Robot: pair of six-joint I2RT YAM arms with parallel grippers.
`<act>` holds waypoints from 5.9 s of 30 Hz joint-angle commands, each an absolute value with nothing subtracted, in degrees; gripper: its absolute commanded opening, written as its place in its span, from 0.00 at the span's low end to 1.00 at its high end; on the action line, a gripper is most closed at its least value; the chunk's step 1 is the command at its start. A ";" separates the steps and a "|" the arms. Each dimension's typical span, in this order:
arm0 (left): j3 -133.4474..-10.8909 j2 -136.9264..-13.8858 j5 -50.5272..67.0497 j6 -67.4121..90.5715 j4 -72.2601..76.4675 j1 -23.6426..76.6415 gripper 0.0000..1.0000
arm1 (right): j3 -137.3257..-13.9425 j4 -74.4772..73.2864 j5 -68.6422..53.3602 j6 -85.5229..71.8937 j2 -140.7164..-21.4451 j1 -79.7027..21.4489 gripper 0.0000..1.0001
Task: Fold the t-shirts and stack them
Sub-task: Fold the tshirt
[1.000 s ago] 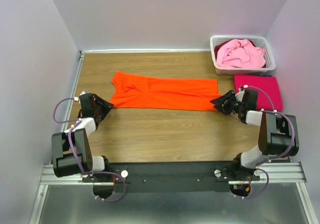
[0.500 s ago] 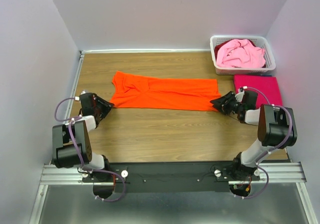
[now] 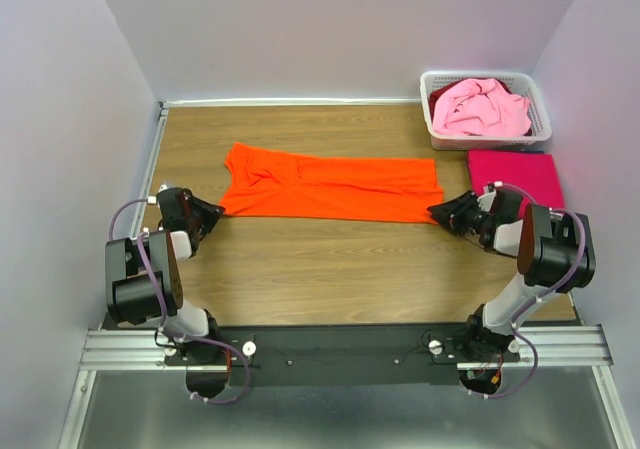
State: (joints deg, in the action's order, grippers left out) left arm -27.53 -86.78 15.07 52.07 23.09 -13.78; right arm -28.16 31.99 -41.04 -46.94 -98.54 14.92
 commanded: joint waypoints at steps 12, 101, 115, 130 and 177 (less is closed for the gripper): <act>-29.80 -81.48 -2.08 46.67 5.20 -15.38 0.00 | -30.23 17.32 -33.84 -40.78 -97.38 17.93 0.40; -58.96 -91.31 0.44 21.81 -2.90 -1.93 0.57 | -97.81 2.46 -37.79 -33.22 -133.76 -27.94 0.46; -63.11 -100.19 3.25 18.46 -5.98 -1.67 0.52 | -115.13 3.16 -43.42 -37.53 -148.71 -34.45 0.43; -63.90 -103.09 7.21 16.96 -6.06 -1.41 0.46 | -114.61 3.78 -43.77 -38.32 -149.15 -34.63 0.26; -68.29 -106.35 18.01 7.56 3.95 -1.14 0.01 | -105.65 4.92 -35.51 -31.20 -139.57 -34.80 0.01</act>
